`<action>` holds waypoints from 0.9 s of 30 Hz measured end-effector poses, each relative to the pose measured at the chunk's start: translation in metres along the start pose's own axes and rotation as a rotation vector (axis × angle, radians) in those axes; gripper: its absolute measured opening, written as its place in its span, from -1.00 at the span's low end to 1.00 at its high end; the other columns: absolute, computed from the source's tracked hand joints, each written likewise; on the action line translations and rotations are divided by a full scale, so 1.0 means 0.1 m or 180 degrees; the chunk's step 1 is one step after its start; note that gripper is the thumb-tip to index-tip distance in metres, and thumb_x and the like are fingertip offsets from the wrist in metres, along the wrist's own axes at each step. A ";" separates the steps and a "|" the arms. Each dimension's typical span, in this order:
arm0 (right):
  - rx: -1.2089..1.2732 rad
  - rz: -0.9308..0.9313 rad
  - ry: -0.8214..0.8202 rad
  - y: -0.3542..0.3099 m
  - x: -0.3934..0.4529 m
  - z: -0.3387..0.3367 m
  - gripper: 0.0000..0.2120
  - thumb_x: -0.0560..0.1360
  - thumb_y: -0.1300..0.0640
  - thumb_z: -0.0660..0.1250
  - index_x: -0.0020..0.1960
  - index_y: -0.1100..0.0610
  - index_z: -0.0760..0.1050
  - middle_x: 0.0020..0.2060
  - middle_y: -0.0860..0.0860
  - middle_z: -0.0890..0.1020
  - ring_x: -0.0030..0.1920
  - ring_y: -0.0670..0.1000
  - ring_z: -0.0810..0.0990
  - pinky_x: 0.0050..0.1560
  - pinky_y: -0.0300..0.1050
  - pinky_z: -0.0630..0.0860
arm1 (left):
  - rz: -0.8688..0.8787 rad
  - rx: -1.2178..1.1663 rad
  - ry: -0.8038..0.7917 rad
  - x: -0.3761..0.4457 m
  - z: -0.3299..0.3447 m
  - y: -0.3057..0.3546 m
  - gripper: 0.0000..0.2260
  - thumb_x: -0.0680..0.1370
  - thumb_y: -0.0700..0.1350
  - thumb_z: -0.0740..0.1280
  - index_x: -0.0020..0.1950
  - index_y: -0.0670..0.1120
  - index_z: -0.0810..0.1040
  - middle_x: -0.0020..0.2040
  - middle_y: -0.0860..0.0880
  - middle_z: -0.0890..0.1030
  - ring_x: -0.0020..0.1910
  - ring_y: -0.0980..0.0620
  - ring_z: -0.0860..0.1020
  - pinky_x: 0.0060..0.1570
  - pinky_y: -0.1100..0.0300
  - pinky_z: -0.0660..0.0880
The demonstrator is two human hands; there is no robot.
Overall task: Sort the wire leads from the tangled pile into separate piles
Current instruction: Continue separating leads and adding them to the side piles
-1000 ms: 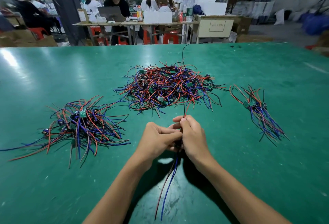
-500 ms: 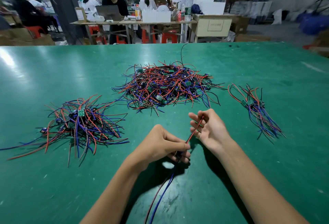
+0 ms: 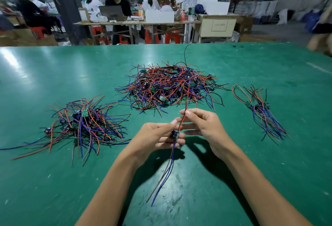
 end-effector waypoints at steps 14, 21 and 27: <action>0.1169 0.0014 0.1171 0.05 -0.01 -0.36 -0.84 0.73 0.13 0.07 0.09 0.11 0.41 -0.12 0.07 0.76 -0.30 0.16 0.73 -0.33 -0.13 0.64 | 0.0678 0.0847 0.0475 0.04 -0.13 0.13 -0.84 0.52 -0.27 0.47 0.09 -0.17 0.66 -0.12 -0.18 0.73 -0.21 -0.05 0.71 -0.20 0.20 0.64; 0.1241 0.0071 0.1296 0.07 0.00 -0.43 -0.89 0.69 0.22 0.11 0.12 0.14 0.41 -0.13 0.12 0.75 -0.29 0.19 0.73 -0.26 -0.05 0.69 | 0.0988 0.1271 0.0585 0.04 -0.16 0.22 -0.90 0.54 -0.23 0.45 0.05 -0.11 0.68 -0.17 -0.14 0.72 -0.34 0.09 0.62 -0.38 0.26 0.53; 0.1419 0.0075 0.1374 0.07 -0.02 -0.52 -0.91 0.64 0.29 0.22 0.09 0.14 0.42 -0.15 0.13 0.75 -0.30 0.17 0.72 -0.30 -0.10 0.66 | 0.1024 0.1347 0.0558 0.05 -0.19 0.21 -0.84 0.50 -0.27 0.49 0.05 -0.09 0.69 -0.17 -0.07 0.73 -0.28 0.07 0.66 -0.27 0.25 0.58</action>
Point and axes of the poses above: each hand's wrist, its own x-axis towards the middle knuckle, its own z-axis out of the palm, y = z × x, the point moved 10 cm from there along x, towards the middle knuckle
